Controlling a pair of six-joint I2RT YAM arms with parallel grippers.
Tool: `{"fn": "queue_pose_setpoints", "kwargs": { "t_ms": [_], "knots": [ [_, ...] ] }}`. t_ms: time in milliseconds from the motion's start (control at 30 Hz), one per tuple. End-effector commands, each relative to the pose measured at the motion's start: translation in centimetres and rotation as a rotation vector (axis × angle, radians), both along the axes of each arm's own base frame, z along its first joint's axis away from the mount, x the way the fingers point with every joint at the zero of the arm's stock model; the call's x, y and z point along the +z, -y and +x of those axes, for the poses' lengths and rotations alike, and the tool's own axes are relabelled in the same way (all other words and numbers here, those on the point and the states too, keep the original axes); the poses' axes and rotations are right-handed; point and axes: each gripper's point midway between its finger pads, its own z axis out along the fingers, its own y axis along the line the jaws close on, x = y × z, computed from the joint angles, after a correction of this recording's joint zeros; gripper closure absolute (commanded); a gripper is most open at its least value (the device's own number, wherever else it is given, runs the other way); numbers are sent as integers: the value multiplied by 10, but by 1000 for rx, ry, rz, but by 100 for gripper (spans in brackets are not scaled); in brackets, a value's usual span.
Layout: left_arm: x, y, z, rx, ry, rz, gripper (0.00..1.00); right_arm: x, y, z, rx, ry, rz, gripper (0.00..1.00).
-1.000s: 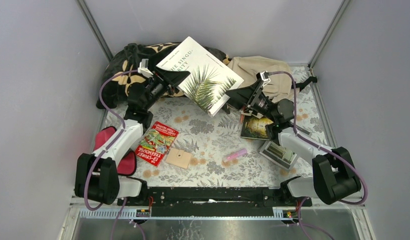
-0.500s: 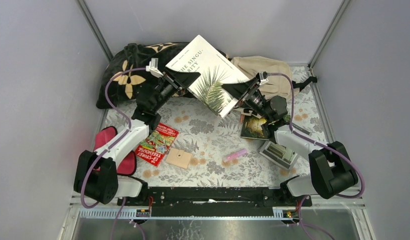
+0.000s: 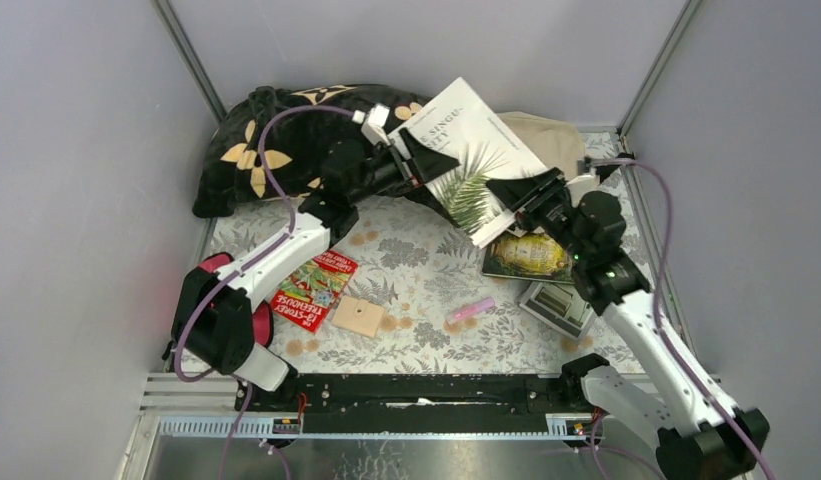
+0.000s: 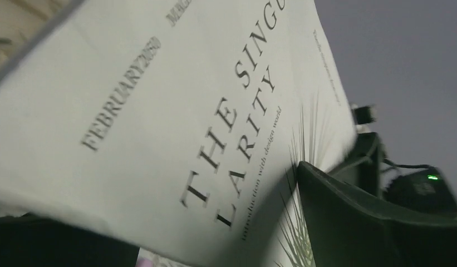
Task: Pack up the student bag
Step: Pick up the book from the center of the board.
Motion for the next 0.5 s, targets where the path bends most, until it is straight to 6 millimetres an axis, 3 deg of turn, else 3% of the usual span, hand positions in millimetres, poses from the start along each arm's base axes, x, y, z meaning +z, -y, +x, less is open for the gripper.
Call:
{"fn": "queue_pose_setpoints", "kwargs": {
  "t_ms": [0,100,167,333,467],
  "knots": [
    [-79,3,25,38,211,563,1,-12,119,-2,-519,-89,-439,90],
    [-118,37,27,-64,311,850,1,-9,152,-19,-639,-113,-551,89],
    [-135,59,28,-136,337,924,1,-8,168,-28,-692,-139,-609,89],
    [-160,93,36,-242,351,896,14,-1,197,-49,-793,-194,-703,91],
    [-169,104,27,-291,360,826,13,1,210,-60,-839,-196,-727,91]
  ]
}}
